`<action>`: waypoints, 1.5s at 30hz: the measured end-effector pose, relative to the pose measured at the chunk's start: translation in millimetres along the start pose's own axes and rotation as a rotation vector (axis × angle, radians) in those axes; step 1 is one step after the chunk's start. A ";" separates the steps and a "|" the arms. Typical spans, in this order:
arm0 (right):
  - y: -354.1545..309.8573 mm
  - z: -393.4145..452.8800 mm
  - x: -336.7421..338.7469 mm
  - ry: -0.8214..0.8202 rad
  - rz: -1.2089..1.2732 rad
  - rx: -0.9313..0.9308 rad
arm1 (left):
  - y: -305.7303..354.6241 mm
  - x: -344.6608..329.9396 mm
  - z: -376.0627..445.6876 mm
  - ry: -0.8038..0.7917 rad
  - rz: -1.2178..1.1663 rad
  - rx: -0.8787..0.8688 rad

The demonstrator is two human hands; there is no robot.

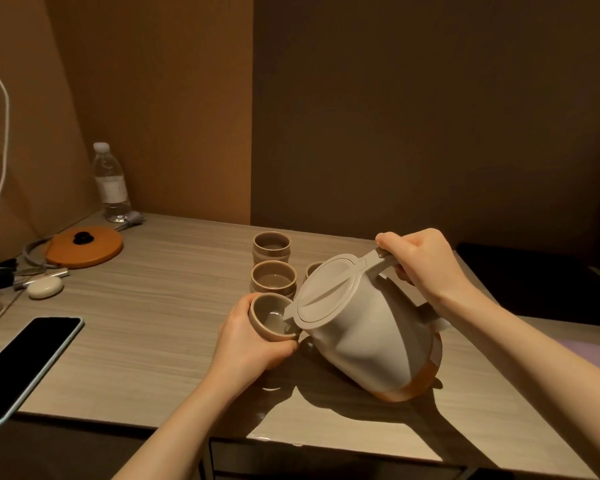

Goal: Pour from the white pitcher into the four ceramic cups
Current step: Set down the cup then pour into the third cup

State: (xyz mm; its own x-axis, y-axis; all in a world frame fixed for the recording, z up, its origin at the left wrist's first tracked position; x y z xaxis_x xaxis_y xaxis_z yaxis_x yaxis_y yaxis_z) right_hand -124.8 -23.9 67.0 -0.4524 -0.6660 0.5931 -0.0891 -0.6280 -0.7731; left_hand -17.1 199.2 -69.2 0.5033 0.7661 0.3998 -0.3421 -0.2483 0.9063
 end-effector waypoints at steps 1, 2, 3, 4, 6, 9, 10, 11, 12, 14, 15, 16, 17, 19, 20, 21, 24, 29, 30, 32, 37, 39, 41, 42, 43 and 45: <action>-0.1 -1.9 1.7 -0.001 0.027 0.008 | 1.5 -0.7 -0.4 -0.001 -0.011 0.004; 0.1 -3.9 3.7 0.001 0.058 0.016 | 2.4 -1.4 -0.5 0.000 -0.021 0.008; 0.7 -6.0 6.1 0.006 0.087 0.022 | 3.1 -2.1 -0.4 0.002 -0.031 0.011; 2.0 -7.9 8.6 0.013 0.109 0.022 | 4.0 -3.0 0.0 0.003 -0.039 0.013; 6.3 -11.0 13.7 0.025 0.141 0.011 | 5.8 -5.5 0.9 -0.001 -0.047 0.011; 14.2 -14.8 21.3 0.047 0.179 -0.007 | 7.8 -9.7 1.2 -0.010 -0.078 0.022; 16.9 -16.2 23.4 0.054 0.191 -0.012 | 8.9 -10.9 0.9 -0.011 -0.088 0.025; 19.7 -17.6 25.5 0.063 0.203 -0.016 | 10.4 -12.1 0.7 -0.012 -0.102 0.025; 22.5 -19.0 27.6 0.075 0.216 -0.018 | 11.6 -13.3 0.7 -0.012 -0.115 0.024; 28.0 -21.4 31.7 0.101 0.240 -0.019 | 13.8 -16.2 0.6 -0.017 -0.138 0.027; 30.9 -22.6 33.7 0.113 0.257 -0.022 | 14.8 -17.7 0.3 -0.019 -0.150 0.030; 33.7 -23.6 35.3 0.121 0.276 -0.024 | 16.0 -19.2 -0.1 -0.019 -0.161 0.029; 36.7 -24.6 36.9 0.127 0.291 -0.027 | 17.3 -20.6 -0.4 -0.018 -0.169 0.028; 42.9 -26.7 40.0 0.140 0.315 -0.037 | 20.0 -23.6 -0.7 -0.015 -0.180 0.027; 46.0 -27.6 41.3 0.147 0.330 -0.045 | 20.9 -25.1 -0.8 -0.013 -0.186 0.028; 48.7 -28.5 42.5 0.154 0.347 -0.055 | 22.0 -26.5 -0.9 -0.010 -0.193 0.030; 56.6 -31.7 46.5 0.175 0.396 -0.087 | 24.9 -29.2 -0.6 0.000 -0.210 0.024; 68.5 -40.9 52.3 0.231 0.473 -0.126 | 29.7 -32.5 0.2 0.002 -0.213 0.021; 71.0 -42.7 53.2 0.244 0.489 -0.134 | 30.9 -33.3 0.6 -0.002 -0.207 0.020; 76.2 -46.0 55.3 0.267 0.507 -0.147 | 33.4 -34.8 1.6 -0.006 -0.198 0.021; 86.3 -51.6 58.4 0.302 0.540 -0.162 | 42.1 -37.6 5.7 -0.006 -0.166 0.016; 88.6 -53.7 61.7 0.327 0.561 -0.159 | 47.0 -38.4 7.7 -0.010 -0.158 0.012; 88.9 -54.6 66.8 0.352 0.588 -0.146 | 54.0 -37.6 11.5 -0.012 -0.162 0.011; 88.2 -54.4 69.7 0.361 0.598 -0.138 | 58.3 -36.5 14.1 -0.010 -0.172 0.011; 87.2 -53.7 72.5 0.369 0.601 -0.131 | 63.4 -34.9 17.1 -0.008 -0.186 0.008; 84.7 -51.8 78.0 0.387 0.595 -0.127 | 74.8 -31.2 25.1 -0.007 -0.199 -0.001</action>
State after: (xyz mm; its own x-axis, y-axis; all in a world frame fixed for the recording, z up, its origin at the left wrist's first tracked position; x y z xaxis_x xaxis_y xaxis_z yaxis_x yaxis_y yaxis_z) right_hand -213.6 -108.2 36.1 -0.7360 -0.6757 -0.0408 0.1781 -0.1353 -0.9747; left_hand -38.5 141.9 -10.5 0.5664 0.7961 0.2132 -0.2354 -0.0916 0.9676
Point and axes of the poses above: each hand's wrist, its own z-axis towards the middle knuckle, its own x-axis out of the back of the hand, y = z × x, the point moved 6 cm from there along z, towards the middle knuckle, and after that the axes turned 13 degrees about -y, right-handed, at the moved point
